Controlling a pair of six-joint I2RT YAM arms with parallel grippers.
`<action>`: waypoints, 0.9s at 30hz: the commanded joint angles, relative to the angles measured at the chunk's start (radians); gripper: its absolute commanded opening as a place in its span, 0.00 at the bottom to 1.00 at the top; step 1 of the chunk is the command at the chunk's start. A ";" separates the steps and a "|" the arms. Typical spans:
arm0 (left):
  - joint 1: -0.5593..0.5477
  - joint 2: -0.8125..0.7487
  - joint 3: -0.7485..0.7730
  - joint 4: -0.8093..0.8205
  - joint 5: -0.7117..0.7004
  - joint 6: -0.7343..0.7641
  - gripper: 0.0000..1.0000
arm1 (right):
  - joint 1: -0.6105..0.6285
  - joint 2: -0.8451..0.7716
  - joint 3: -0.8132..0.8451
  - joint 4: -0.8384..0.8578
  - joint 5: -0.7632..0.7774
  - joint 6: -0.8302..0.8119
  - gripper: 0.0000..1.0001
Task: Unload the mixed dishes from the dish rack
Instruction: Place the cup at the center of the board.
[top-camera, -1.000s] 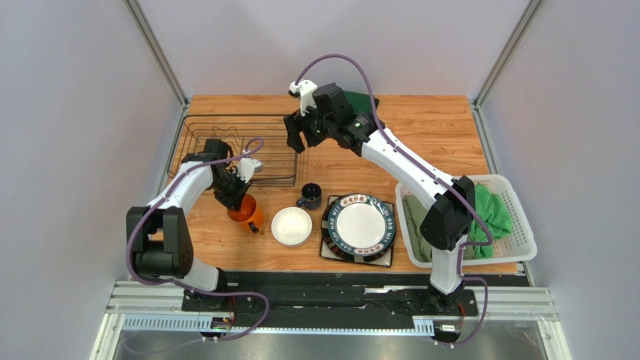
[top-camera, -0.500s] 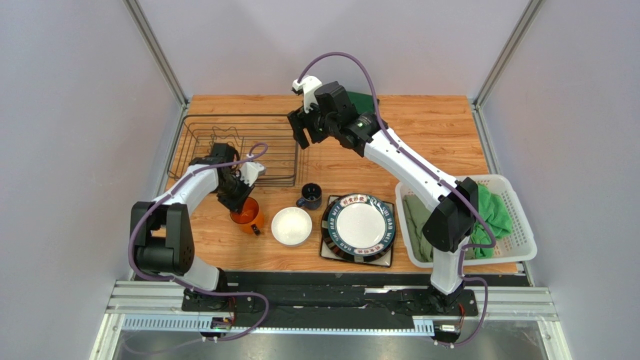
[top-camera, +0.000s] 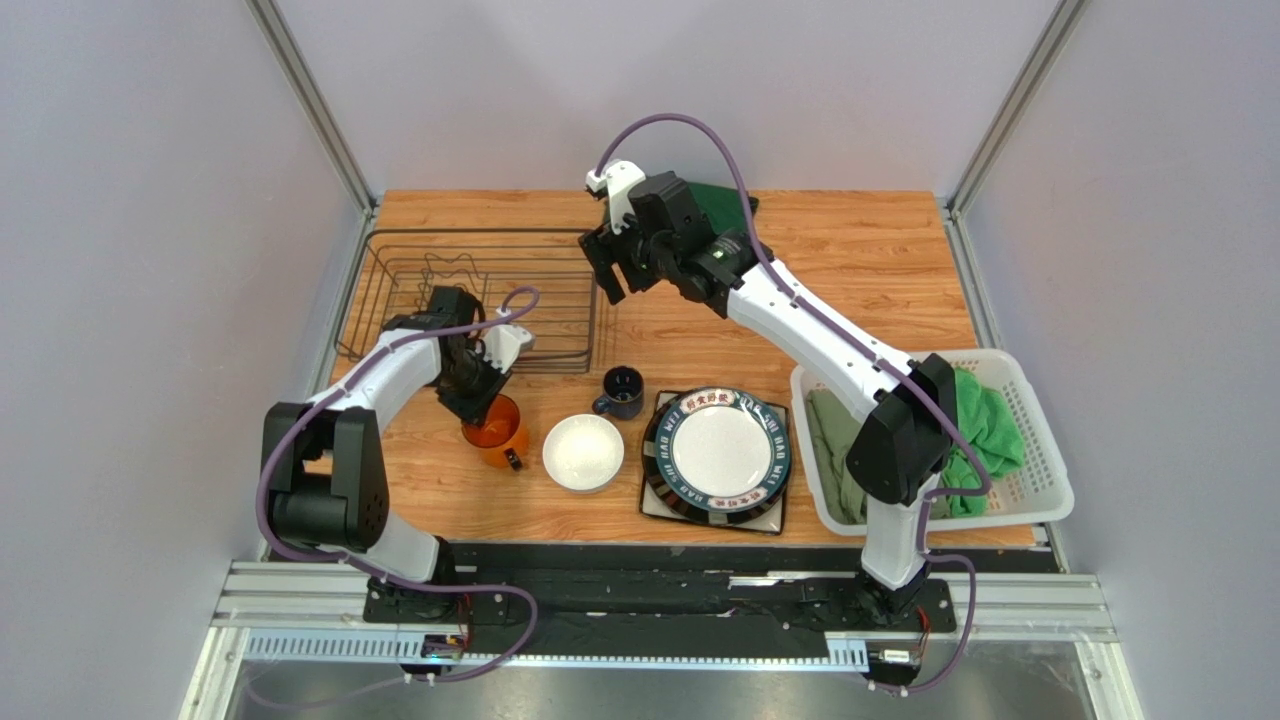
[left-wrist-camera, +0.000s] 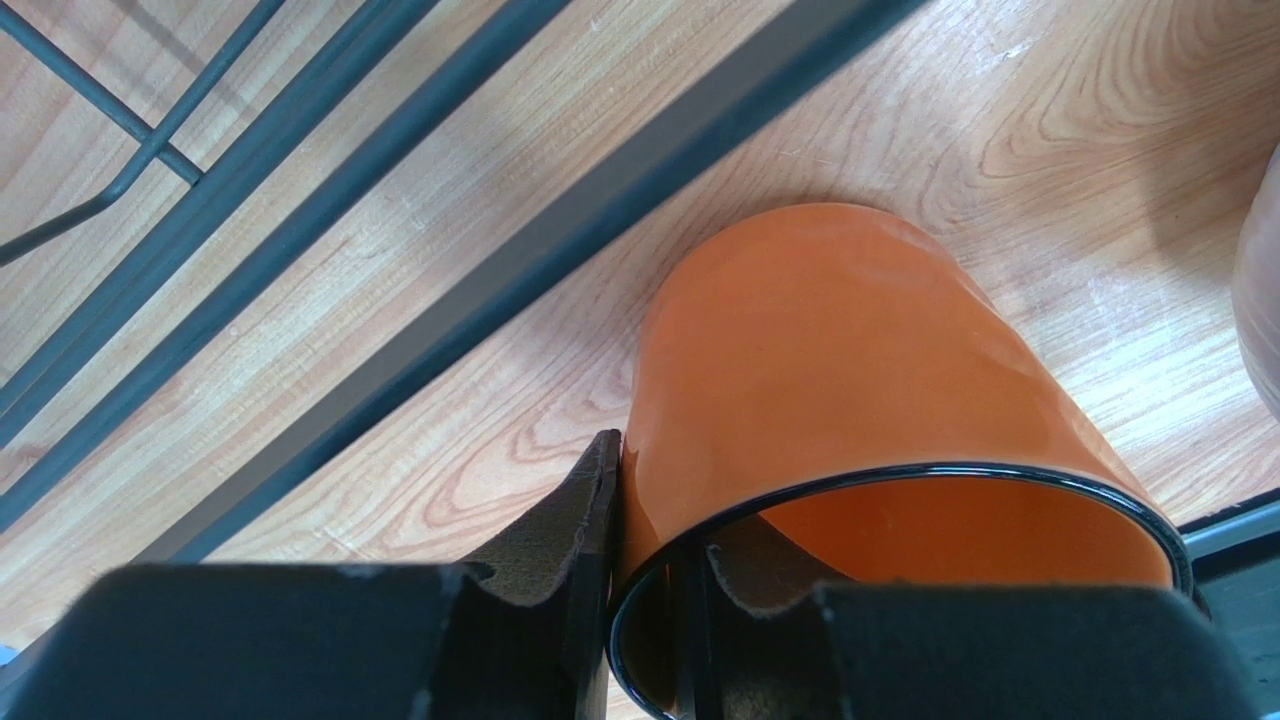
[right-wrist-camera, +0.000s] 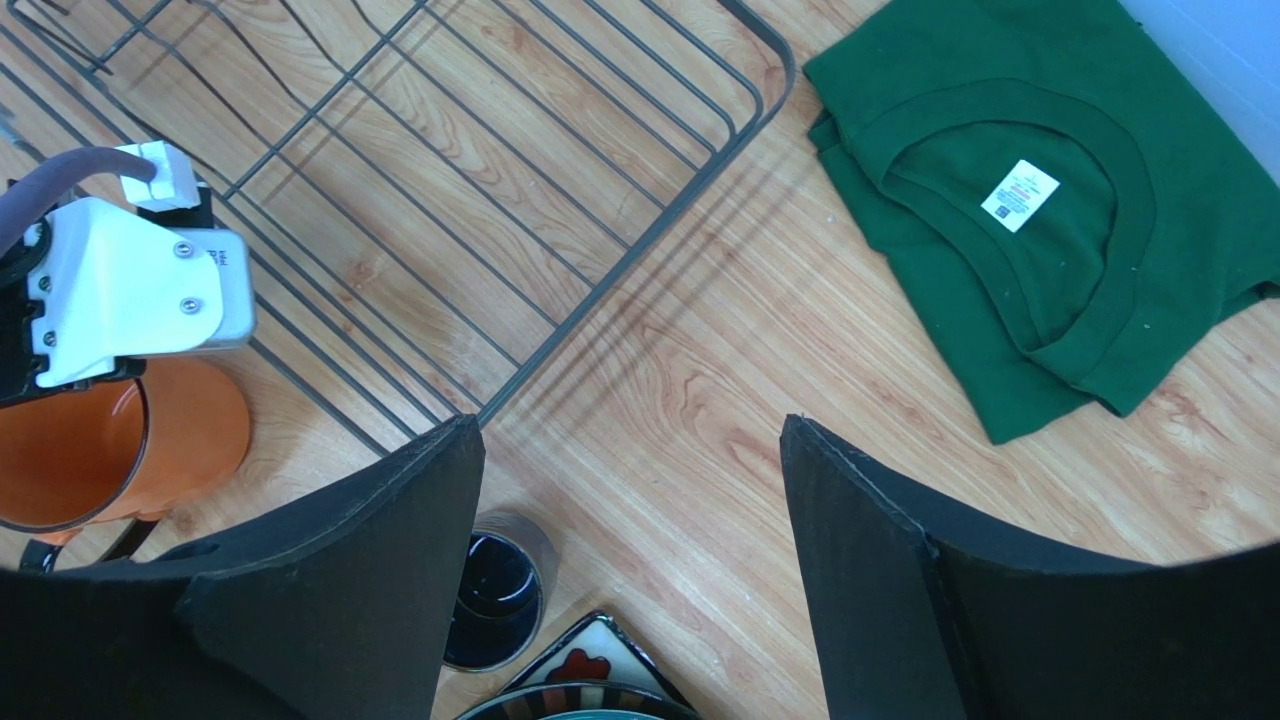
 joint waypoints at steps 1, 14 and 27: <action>-0.011 -0.030 -0.004 0.029 0.013 -0.032 0.30 | -0.022 -0.081 0.003 0.032 0.049 -0.032 0.77; -0.016 -0.162 0.061 -0.025 0.039 -0.039 0.63 | -0.110 -0.148 -0.043 0.061 0.129 -0.064 0.80; -0.016 -0.376 0.180 0.091 0.030 -0.104 0.81 | -0.260 -0.248 -0.213 0.121 0.196 -0.021 0.99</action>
